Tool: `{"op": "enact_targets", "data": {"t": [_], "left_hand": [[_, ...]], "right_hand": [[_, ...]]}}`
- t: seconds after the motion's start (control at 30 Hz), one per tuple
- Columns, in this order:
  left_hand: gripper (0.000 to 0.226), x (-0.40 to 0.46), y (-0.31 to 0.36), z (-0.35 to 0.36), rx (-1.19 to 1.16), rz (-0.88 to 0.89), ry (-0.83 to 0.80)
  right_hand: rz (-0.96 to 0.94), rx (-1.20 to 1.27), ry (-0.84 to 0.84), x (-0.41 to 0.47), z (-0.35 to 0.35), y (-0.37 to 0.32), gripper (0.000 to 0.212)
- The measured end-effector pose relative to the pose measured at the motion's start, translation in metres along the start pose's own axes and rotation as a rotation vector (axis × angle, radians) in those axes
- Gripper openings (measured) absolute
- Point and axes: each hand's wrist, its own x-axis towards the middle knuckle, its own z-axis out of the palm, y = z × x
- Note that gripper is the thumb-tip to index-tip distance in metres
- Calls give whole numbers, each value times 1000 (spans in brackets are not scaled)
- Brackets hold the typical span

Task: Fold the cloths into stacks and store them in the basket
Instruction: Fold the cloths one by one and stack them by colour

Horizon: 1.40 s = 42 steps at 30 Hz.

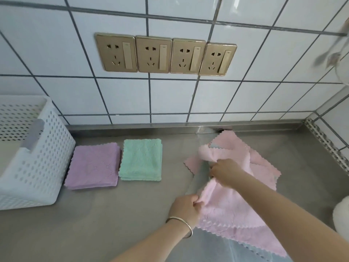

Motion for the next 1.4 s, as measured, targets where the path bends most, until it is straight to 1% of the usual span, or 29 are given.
{"op": "enact_targets", "data": {"t": [0.07,0.2,0.3,0.4,0.47,0.53,0.57,0.6,0.67,0.7,0.73,0.77,0.8,0.87,0.9,0.93,0.97,1.03,1.13,1.2,1.3,1.33,1.4], "left_hand": [[46,-8,5,-16,-24,69,-18],[45,-21,-2,-63,-19,171,-43],[45,-39,-18,-114,10,208,19],[43,-55,-36,-166,40,220,105],[35,-66,-46,-201,79,223,170],[25,-77,-51,-234,161,236,275],[27,-87,-52,-249,186,250,323],[28,-96,-54,-262,183,264,355],[22,-118,-62,-287,159,280,415],[25,-130,-65,-296,162,299,445],[28,-140,-72,-301,162,317,457],[24,-151,-77,-302,150,334,452],[19,-161,-85,-301,132,333,426],[25,-179,-107,-292,107,324,342],[28,-187,-121,-286,120,314,283],[30,-194,-137,-280,152,292,220],[31,-201,-151,-272,187,272,154],[33,-210,-176,-253,195,218,38],[32,-218,-208,-221,230,130,-87],[29,-218,-228,-201,262,57,-171],[21,-217,-249,-180,358,-44,-302],[19,-218,-250,-175,384,-56,-349],[29,-219,-252,-169,388,-86,-418]], "right_hand": [[96,29,16,-6,-6,15,26],[252,229,43,-34,-31,42,25],[324,289,108,-57,-62,39,25],[343,325,260,-71,-100,21,23],[371,306,371,-75,-121,7,22],[390,334,491,-77,-137,-4,21],[385,370,552,-79,-145,-13,20],[378,415,621,-81,-152,-22,18],[331,510,753,-88,-163,-42,12],[299,553,810,-91,-166,-52,8],[266,596,843,-95,-166,-60,6],[235,652,846,-99,-165,-67,7],[215,718,804,-104,-163,-74,9],[153,866,634,-115,-154,-94,17],[108,919,561,-120,-147,-105,26],[69,964,512,-122,-136,-118,40],[47,1010,468,-124,-123,-129,49],[41,1029,346,-123,-89,-149,56],[56,995,157,-125,-46,-180,51],[114,1001,47,-127,-22,-202,44],[191,1061,-73,-132,8,-226,41],[192,1061,-112,-134,14,-232,37],[171,1027,-220,-136,17,-239,19]]}}
